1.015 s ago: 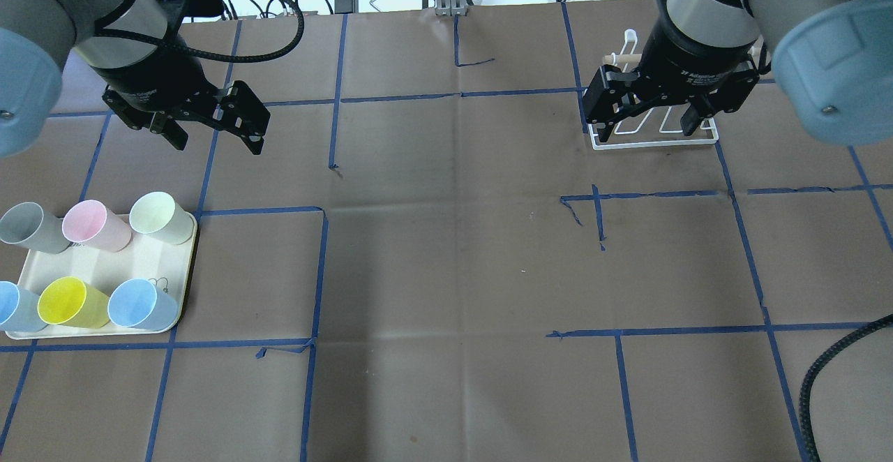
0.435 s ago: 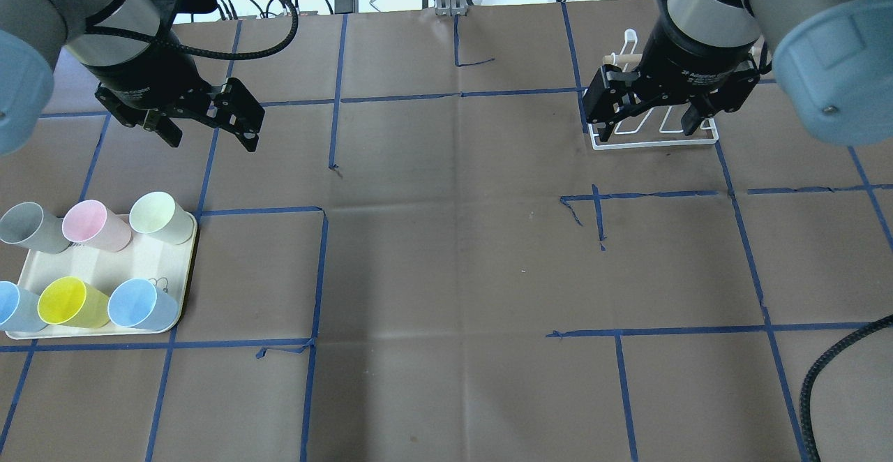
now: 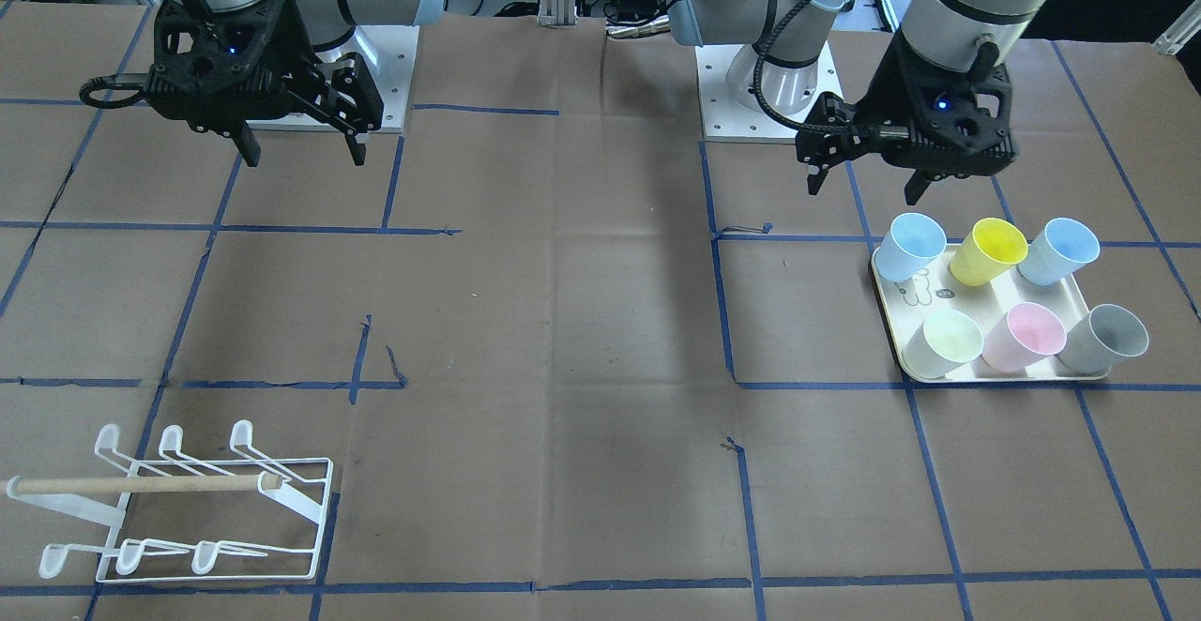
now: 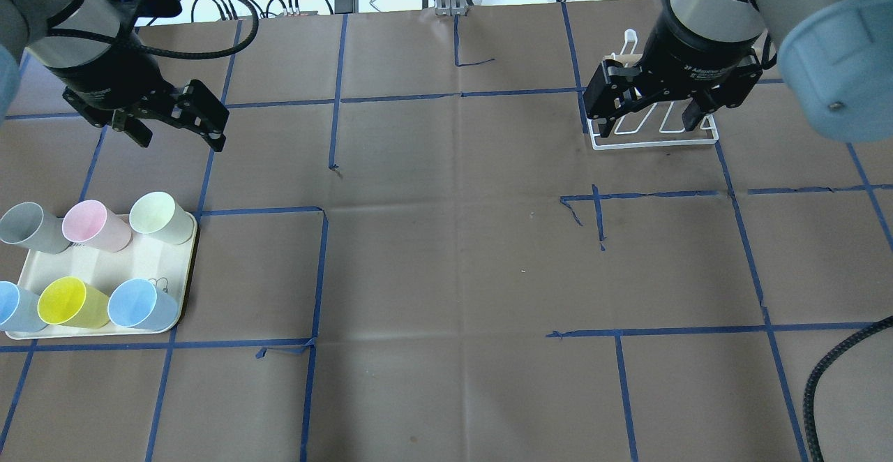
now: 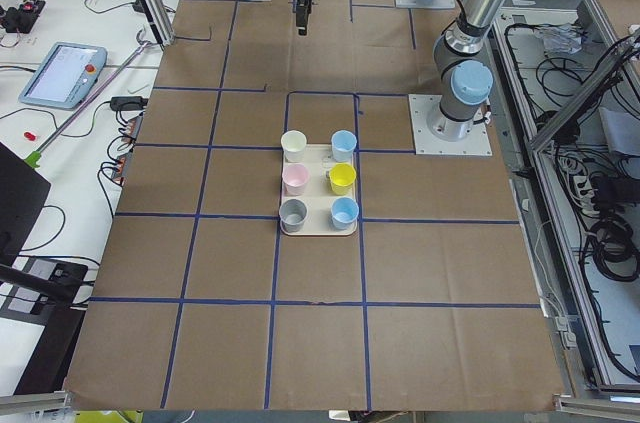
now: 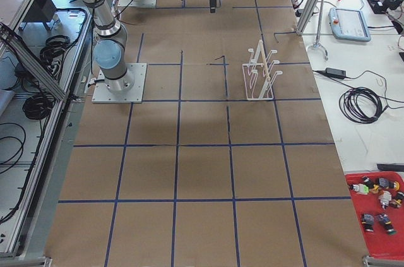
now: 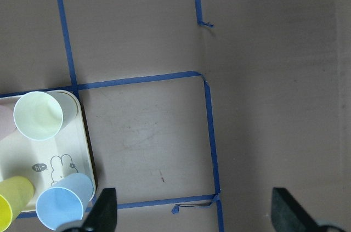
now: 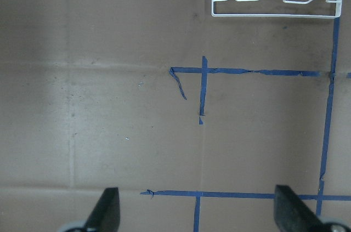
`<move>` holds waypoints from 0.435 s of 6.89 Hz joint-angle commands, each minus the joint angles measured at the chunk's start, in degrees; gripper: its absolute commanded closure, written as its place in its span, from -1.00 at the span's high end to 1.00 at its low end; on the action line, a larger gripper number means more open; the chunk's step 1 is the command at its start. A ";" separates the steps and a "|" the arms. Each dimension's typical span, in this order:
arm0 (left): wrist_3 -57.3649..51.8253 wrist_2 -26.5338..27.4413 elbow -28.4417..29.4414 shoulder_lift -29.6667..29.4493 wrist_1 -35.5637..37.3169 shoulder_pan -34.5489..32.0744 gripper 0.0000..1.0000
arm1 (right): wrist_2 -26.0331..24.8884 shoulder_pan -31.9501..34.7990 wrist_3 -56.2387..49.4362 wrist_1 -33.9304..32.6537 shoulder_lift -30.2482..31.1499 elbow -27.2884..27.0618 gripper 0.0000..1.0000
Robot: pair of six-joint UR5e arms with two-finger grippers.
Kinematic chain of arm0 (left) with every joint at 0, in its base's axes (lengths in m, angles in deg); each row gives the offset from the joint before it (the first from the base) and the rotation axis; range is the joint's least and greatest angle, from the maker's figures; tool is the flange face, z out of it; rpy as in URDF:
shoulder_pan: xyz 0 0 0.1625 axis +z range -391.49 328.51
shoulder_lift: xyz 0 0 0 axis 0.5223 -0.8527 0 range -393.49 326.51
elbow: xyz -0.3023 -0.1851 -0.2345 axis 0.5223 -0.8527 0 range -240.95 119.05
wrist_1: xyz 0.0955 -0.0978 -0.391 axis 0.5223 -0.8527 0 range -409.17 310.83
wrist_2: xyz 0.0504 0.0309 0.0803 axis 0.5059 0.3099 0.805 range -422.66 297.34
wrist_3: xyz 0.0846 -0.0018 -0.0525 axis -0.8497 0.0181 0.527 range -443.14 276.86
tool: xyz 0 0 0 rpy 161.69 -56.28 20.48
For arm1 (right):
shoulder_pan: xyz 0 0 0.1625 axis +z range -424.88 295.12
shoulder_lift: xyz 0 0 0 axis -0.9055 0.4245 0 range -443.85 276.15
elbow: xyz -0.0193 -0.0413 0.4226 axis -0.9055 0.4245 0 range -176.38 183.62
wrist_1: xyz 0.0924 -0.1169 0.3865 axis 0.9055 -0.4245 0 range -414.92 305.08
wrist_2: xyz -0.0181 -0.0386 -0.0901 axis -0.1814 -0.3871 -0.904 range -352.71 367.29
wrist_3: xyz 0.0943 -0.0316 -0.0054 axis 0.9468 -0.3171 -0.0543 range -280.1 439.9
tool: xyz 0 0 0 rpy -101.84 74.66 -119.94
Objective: Transfer IKEA cup to right arm and place on rack
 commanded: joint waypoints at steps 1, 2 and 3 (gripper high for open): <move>-9.75 0.12 -0.71 -1.41 2.01 8.20 1.00 | 0.46 0.09 2.54 -0.02 -0.02 -0.33 1.00; -12.58 0.03 -1.41 -2.64 2.79 10.67 1.00 | 0.72 0.09 7.43 -0.02 0.06 -0.33 1.00; -15.13 0.29 -3.85 -4.48 8.11 12.95 0.99 | 1.77 0.09 11.57 -0.37 0.06 -0.51 1.00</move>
